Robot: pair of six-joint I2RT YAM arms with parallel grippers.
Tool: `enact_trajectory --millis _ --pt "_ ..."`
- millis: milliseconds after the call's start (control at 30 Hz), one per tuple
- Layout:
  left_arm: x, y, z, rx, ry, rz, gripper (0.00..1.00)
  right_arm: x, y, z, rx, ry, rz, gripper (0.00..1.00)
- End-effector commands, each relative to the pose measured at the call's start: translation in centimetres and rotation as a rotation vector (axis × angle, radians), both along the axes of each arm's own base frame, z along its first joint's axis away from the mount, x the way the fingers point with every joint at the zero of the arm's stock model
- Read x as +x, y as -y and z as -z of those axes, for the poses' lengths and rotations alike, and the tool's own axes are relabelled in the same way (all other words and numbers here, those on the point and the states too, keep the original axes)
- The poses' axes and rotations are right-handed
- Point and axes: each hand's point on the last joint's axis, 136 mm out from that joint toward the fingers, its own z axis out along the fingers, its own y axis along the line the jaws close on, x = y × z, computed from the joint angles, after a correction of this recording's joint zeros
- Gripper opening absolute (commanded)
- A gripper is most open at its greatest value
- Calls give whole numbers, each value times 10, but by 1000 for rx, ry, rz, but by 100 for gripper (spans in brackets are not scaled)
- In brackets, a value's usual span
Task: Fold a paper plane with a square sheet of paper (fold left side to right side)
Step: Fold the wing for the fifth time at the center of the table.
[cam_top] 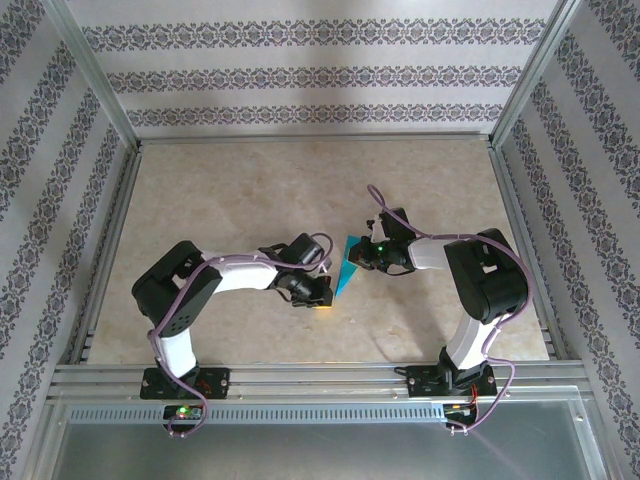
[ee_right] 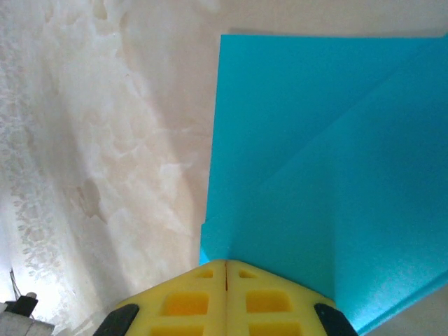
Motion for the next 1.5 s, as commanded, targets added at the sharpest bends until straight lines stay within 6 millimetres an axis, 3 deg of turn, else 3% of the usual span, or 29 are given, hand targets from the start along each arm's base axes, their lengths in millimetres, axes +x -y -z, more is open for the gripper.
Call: enact_trajectory --millis 0,133,433,633,1200,1467 --pt "4 -1 -25 -30 38 10 0 -38 22 47 -137 -176 6 0" --pt "21 14 -37 -71 67 23 0 -37 22 47 -140 -176 8 0" --pt "50 44 -21 -82 74 46 0 -38 21 50 -147 -182 7 0" --pt "60 51 -11 -69 76 52 0 -39 21 50 -150 -184 4 0" --pt "38 23 25 44 30 82 0 -41 26 58 -175 -201 5 0" --pt "24 10 26 52 30 91 0 -39 25 56 -169 -195 1 0"
